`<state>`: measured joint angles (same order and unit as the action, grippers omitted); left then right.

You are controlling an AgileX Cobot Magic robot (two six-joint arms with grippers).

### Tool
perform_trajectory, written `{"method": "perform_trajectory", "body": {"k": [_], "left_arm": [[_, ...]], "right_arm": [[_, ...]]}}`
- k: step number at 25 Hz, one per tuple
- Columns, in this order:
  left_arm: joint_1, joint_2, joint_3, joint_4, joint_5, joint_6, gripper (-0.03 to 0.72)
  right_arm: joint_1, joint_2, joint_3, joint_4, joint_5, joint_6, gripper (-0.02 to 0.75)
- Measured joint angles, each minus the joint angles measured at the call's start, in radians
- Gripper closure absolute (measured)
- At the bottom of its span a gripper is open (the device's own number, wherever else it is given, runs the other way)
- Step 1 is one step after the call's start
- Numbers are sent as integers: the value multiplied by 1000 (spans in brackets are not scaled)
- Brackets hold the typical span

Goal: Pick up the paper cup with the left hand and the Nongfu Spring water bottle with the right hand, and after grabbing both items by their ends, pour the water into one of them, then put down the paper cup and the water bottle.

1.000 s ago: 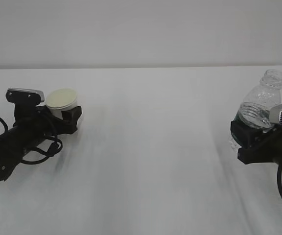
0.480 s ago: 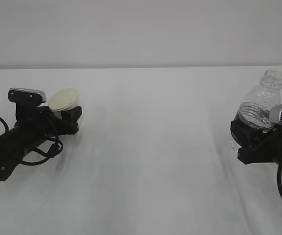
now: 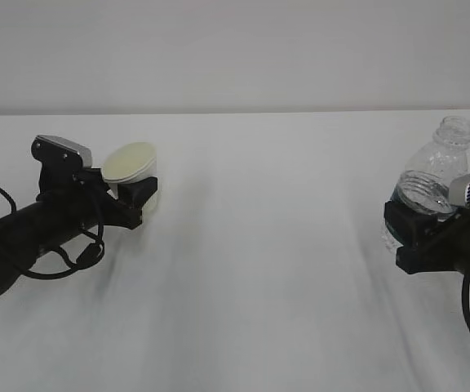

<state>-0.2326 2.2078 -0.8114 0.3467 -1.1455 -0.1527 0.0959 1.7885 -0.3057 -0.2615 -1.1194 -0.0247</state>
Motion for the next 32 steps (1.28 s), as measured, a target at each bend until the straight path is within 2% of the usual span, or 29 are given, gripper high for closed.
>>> {"method": "perform_trajectory", "body": {"k": [6, 21, 25, 32], "left_arm": [[0, -39, 0, 98, 0, -62, 231], [-8, -95, 0, 546, 0, -290, 249], [-60, -95, -3, 597, 0, -320, 250], [-180, -95, -36, 607, 0, -335, 250]], "right_arm": [[0, 0, 0, 2, 0, 0, 331], [0, 0, 0, 2, 0, 0, 332], [0, 0, 0, 2, 0, 0, 332], [0, -6, 12, -5, 2, 0, 332]]}}
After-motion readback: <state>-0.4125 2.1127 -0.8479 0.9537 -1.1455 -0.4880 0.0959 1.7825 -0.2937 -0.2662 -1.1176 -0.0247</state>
